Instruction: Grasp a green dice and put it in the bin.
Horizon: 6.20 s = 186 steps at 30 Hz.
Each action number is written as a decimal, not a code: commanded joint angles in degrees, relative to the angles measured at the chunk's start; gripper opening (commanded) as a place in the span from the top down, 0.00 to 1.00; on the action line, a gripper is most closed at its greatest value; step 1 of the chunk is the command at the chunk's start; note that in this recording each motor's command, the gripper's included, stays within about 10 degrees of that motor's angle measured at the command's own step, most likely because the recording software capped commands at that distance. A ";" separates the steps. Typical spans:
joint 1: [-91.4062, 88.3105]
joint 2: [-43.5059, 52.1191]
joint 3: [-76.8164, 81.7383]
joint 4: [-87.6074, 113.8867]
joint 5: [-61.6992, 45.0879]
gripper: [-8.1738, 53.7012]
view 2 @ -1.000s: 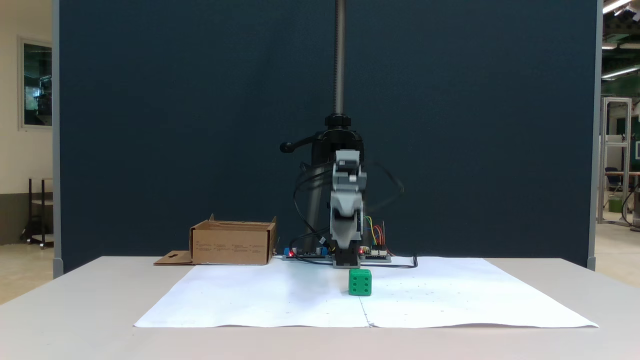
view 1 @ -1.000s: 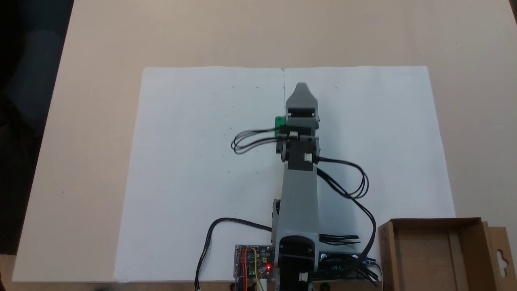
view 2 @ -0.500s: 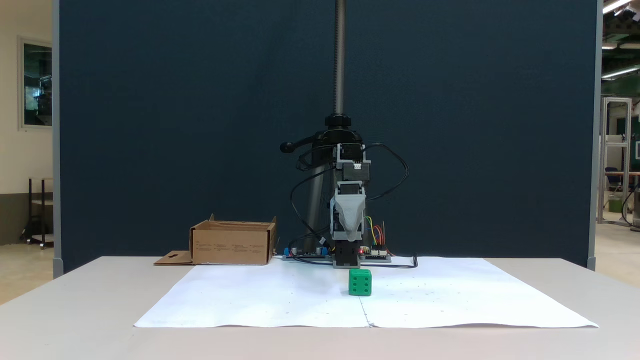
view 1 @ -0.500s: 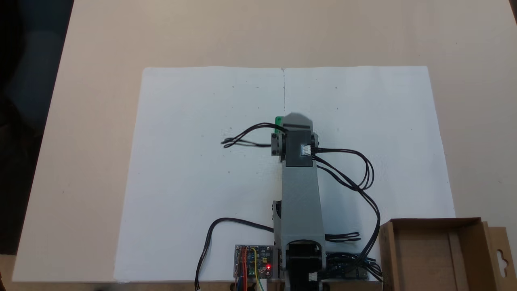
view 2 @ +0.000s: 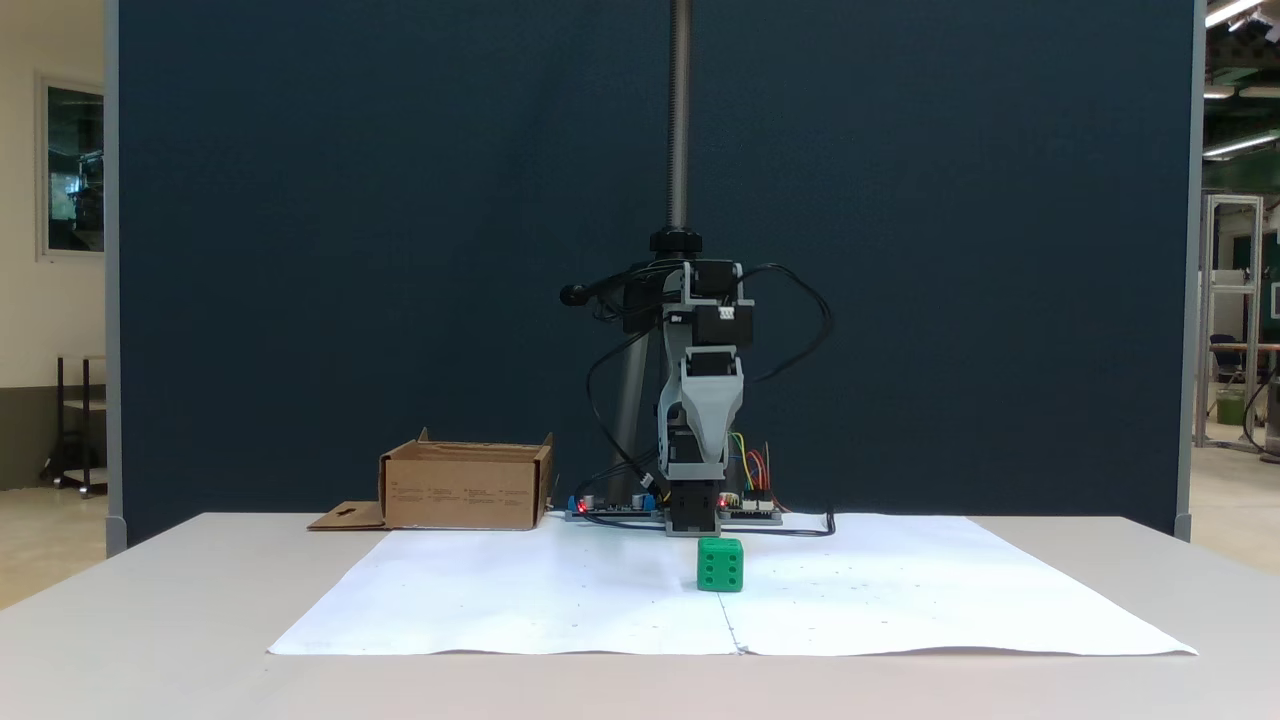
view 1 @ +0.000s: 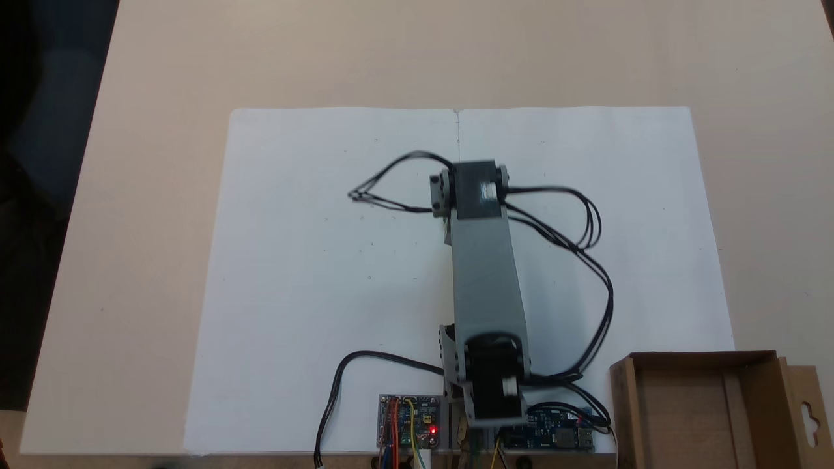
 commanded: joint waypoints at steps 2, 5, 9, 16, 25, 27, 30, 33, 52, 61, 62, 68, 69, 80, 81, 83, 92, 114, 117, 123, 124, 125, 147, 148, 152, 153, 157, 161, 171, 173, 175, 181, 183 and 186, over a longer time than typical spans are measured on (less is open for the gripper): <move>-0.97 -1.58 -5.01 2.64 4.04 0.21; -1.05 -4.31 -6.68 2.37 4.83 0.21; -1.23 -6.86 -8.53 2.11 5.89 0.21; -0.26 -9.05 -9.14 0.35 9.58 0.21; 0.88 -11.51 -9.14 -0.70 11.87 0.21; 0.70 -12.22 -9.14 -0.70 11.95 0.21; 0.44 -13.71 -9.05 -1.58 11.95 0.21; 0.44 -14.50 -8.96 -3.69 11.95 0.21; -1.32 -16.44 -8.26 -8.00 12.74 0.21; -1.32 -17.93 -8.17 -8.17 12.66 0.21; -1.32 -17.93 -8.17 -8.26 12.66 0.21; -1.23 -18.19 -8.09 -8.44 12.66 0.21; -1.23 -18.46 -8.09 -8.61 12.66 0.21; -1.23 -22.24 -7.73 -10.11 12.66 0.21; -1.23 -22.41 -7.47 -10.20 12.57 0.21; -1.23 -22.41 -6.42 -10.11 12.57 0.21; -1.67 -23.64 -2.37 -10.46 6.68 0.19; -3.08 -25.93 -2.20 -14.68 -1.32 0.18; -2.99 -26.46 -2.20 -14.68 -2.02 0.18; -2.90 -27.86 -2.20 -15.38 -2.29 0.18; -2.90 -28.21 -2.20 -15.73 -2.29 0.18; -2.81 -28.48 -2.20 -16.00 -2.20 0.18; 0.88 -30.94 -2.20 -19.07 -4.75 0.18; 0.97 -30.94 -2.20 -19.07 -4.75 0.18; 1.14 -31.20 -2.20 -18.90 -4.83 0.18; 1.14 -31.29 -2.20 -18.90 -4.83 0.18; 1.05 -31.73 -2.20 -18.98 -4.83 0.19; 1.05 -32.08 -2.20 -18.98 -4.83 0.20; 0.79 -32.26 -2.20 -18.98 -4.66 0.28; 0.79 -32.26 -2.29 -18.98 -4.66 0.29; 0.79 -32.17 -2.29 -18.98 -4.66 0.37; 0.70 -32.17 -2.29 -18.98 -4.66 0.41; 0.70 -31.99 -2.37 -18.98 -4.66 0.49; 0.70 -31.90 -2.37 -18.90 -4.66 0.51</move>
